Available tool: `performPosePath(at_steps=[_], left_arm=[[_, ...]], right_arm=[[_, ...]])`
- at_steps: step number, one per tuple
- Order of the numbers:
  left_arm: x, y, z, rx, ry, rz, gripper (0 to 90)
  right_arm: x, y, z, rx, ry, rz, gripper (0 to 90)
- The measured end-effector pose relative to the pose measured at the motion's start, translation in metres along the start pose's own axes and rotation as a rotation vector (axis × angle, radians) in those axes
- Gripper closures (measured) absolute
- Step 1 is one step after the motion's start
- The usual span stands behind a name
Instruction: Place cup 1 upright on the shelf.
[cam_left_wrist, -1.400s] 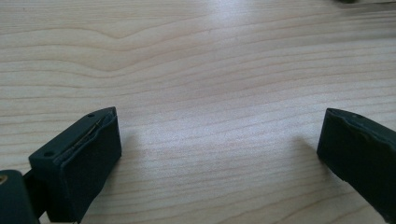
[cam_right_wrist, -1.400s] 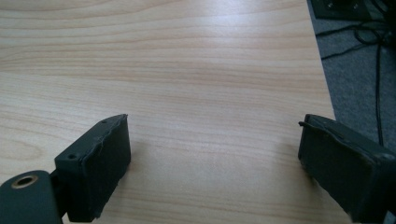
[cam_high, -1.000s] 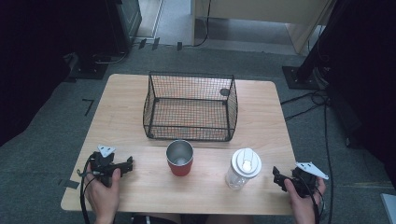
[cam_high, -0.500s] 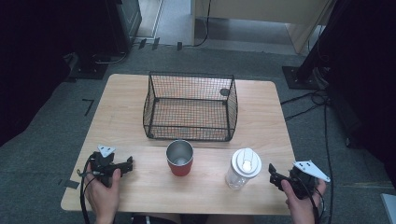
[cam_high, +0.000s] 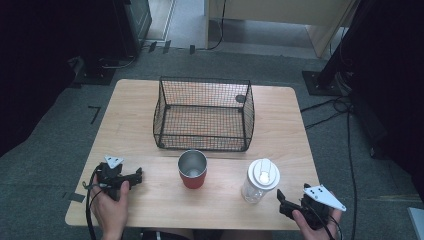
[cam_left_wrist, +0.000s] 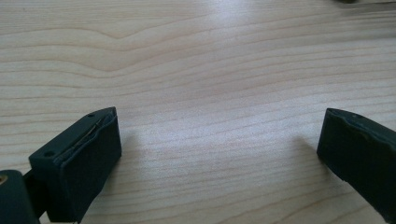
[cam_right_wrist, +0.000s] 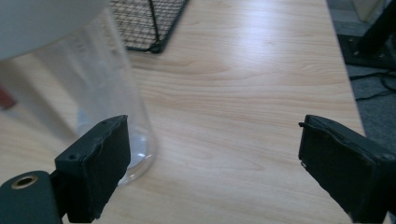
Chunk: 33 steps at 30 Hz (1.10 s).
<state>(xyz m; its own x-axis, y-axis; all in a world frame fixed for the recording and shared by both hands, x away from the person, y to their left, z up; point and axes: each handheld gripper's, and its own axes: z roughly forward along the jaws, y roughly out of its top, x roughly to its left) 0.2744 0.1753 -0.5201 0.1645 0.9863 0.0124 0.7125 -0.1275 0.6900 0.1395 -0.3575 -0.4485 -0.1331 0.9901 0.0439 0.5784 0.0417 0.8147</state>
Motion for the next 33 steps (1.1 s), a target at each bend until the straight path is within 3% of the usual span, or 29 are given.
performPosePath(at_steps=[6, 19, 20, 25, 33], left_arm=[[0.0, 0.0, 0.0, 0.0, 0.0, 0.0, 0.4], [0.0, 0.0, 0.0, -0.001, 0.0, -0.002, 0.4], [0.0, 0.0, 0.0, -0.001, 0.0, -0.002, 0.4], [0.0, 0.0, 0.0, -0.002, 0.0, -0.002, 0.4], [0.0, 0.0, 0.0, -0.002, 0.0, -0.002, 0.4]], right_arm=[[0.009, -0.003, -0.006, 0.019, 0.061, -0.059, 9.3], [0.026, -0.013, -0.014, 0.036, 0.178, -0.13, 9.3], [0.031, -0.014, -0.015, 0.043, 0.207, -0.161, 9.5], [0.043, -0.016, -0.018, 0.049, 0.268, -0.225, 14.7], [0.054, -0.015, -0.021, 0.065, 0.388, -0.257, 21.2]])
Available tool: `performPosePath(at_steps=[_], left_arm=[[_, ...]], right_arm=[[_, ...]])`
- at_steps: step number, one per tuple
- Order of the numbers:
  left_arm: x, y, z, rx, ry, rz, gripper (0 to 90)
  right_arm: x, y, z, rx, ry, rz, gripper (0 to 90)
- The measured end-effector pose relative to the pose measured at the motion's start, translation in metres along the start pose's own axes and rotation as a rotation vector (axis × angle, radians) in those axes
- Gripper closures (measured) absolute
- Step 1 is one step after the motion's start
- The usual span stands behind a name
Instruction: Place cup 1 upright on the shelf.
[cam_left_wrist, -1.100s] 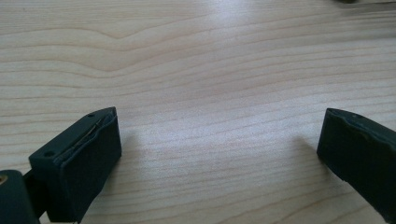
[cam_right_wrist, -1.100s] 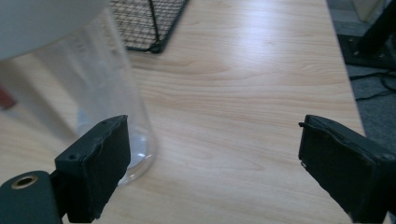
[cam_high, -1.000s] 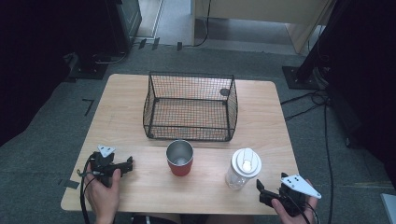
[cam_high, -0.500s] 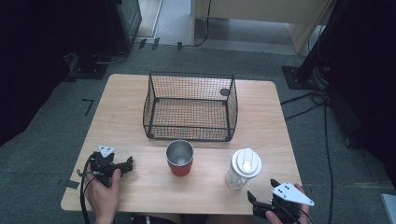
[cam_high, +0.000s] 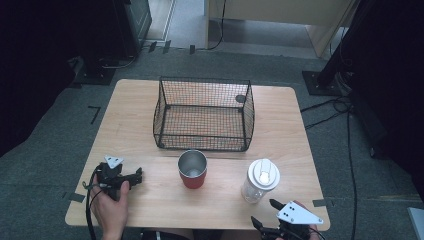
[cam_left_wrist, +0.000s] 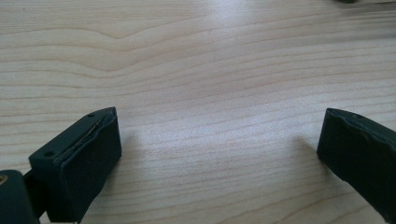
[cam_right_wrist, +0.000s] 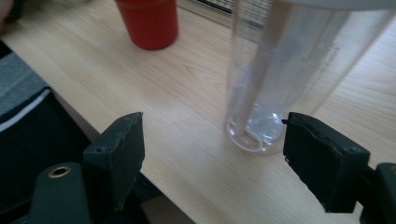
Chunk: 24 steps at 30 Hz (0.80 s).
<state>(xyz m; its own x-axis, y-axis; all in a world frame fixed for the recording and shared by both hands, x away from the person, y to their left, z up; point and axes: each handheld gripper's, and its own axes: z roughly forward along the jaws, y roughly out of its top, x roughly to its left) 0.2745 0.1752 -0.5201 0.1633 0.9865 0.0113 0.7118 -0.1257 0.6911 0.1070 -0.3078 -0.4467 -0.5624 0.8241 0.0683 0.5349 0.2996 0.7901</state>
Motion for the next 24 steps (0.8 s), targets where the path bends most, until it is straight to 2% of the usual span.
performPosePath(at_steps=[7, 14, 24], left_arm=[[0.0, 0.0, 0.0, 0.0, 0.0, 0.0, 0.4], [0.0, 0.0, 0.0, 0.0, 0.0, 0.0, 0.4], [0.0, 0.0, 0.0, 0.0, 0.0, 0.0, 0.4]], right_arm=[[0.01, 0.006, 0.002, -0.016, 0.084, -0.017, 25.0], [0.02, 0.015, 0.006, -0.047, 0.123, -0.027, 25.0], [0.036, 0.031, 0.022, -0.06, 0.175, -0.037, 24.7]])
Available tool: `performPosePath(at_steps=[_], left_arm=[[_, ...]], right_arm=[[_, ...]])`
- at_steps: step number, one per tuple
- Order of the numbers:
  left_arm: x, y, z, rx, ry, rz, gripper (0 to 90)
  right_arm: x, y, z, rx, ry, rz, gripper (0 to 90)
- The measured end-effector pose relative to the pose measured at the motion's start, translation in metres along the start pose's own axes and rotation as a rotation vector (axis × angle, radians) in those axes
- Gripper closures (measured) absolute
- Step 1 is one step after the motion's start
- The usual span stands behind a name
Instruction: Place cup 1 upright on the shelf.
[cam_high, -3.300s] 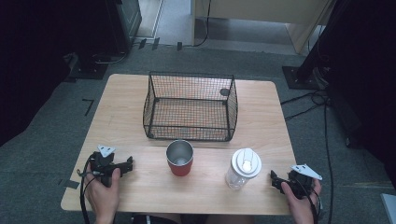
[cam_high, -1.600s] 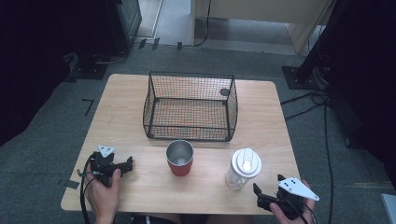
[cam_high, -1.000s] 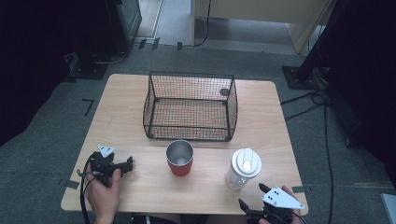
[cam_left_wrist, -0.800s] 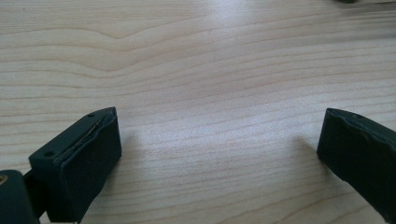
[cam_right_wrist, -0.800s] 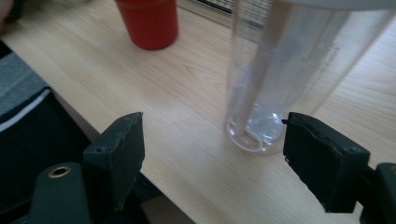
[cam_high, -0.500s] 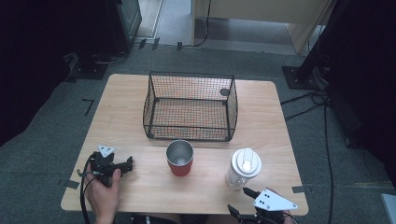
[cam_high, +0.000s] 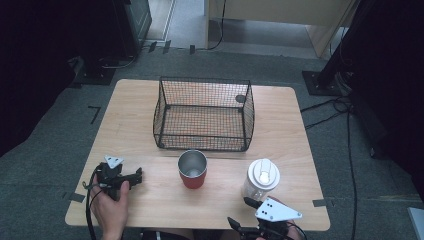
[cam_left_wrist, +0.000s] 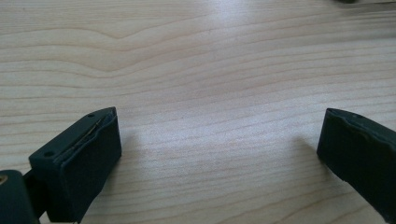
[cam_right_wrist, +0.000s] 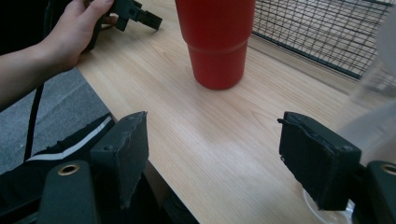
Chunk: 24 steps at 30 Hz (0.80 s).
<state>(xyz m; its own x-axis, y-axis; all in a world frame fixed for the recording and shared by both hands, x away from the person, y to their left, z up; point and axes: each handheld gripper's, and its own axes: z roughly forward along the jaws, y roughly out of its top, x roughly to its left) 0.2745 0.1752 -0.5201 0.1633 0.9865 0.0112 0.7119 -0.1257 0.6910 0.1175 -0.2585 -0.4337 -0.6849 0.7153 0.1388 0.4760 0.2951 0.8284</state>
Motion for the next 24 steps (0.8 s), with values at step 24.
performPosePath(at_steps=[24], left_arm=[[0.0, 0.0, 0.0, 0.001, 0.0, 0.0, 0.4]], right_arm=[[0.033, 0.024, 0.041, -0.019, -0.005, 0.002, 20.5]])
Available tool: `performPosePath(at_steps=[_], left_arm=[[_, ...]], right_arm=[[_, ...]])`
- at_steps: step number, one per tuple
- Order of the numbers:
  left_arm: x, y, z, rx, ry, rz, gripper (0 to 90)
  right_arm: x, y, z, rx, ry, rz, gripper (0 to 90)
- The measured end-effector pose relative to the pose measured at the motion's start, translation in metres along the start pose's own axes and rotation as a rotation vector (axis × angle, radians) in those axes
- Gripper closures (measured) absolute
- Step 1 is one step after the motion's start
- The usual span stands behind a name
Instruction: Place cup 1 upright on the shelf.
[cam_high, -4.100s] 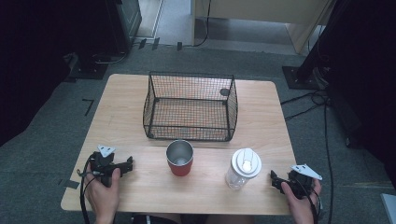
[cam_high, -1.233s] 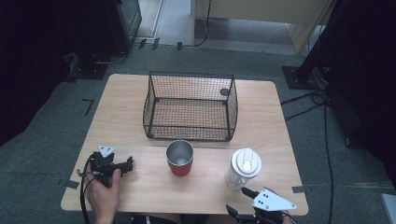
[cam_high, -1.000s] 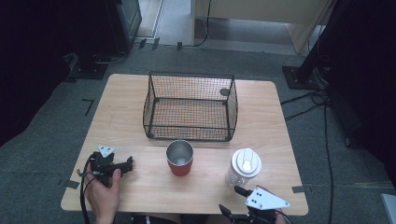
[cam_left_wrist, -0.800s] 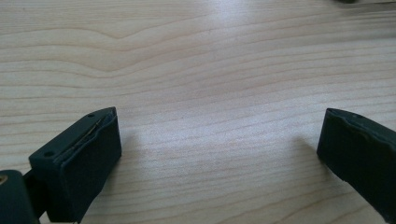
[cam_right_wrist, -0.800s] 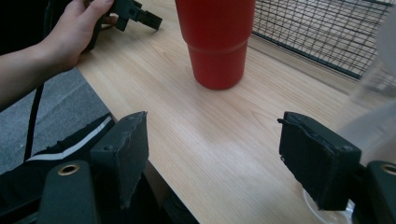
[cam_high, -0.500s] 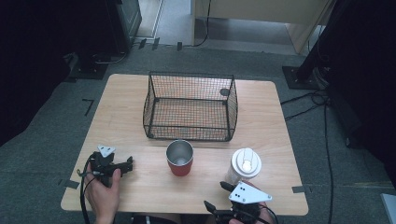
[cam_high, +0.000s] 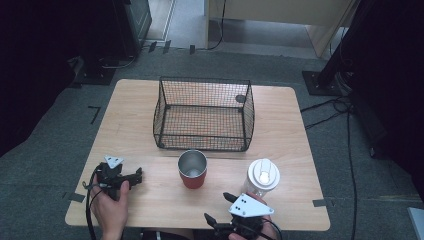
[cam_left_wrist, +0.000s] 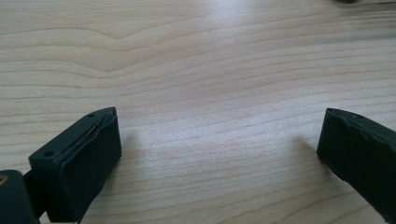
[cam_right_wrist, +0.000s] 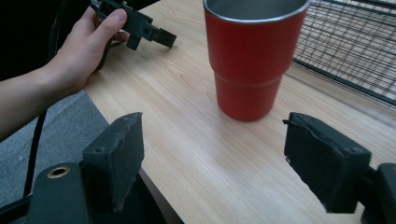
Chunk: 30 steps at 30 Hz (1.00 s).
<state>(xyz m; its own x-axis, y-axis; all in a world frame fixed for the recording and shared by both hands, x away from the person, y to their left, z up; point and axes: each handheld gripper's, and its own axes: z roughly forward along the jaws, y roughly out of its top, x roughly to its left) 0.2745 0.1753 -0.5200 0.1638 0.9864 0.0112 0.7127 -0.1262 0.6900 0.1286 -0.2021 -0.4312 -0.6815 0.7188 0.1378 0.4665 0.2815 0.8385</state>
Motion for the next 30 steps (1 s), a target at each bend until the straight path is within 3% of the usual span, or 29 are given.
performPosePath(at_steps=[8, 16, 17, 30], left_arm=[[0.0, 0.0, 0.0, 0.0, 0.0, 0.0, 0.4], [0.0, 0.0, 0.0, 0.0, 0.0, 0.0, 0.4], [0.0, 0.0, 0.0, 0.0, 0.0, 0.0, 0.4], [0.0, 0.0, 0.0, 0.0, 0.0, 0.0, 0.4]], right_arm=[[0.011, 0.01, 0.019, 0.004, -0.004, 0.001, 15.3], [0.018, 0.019, 0.035, -0.002, -0.038, 0.045, 13.9], [0.019, 0.023, 0.041, 0.0, -0.069, 0.069, 7.8], [0.022, 0.036, 0.074, -0.002, -0.214, 0.146, 2.1]])
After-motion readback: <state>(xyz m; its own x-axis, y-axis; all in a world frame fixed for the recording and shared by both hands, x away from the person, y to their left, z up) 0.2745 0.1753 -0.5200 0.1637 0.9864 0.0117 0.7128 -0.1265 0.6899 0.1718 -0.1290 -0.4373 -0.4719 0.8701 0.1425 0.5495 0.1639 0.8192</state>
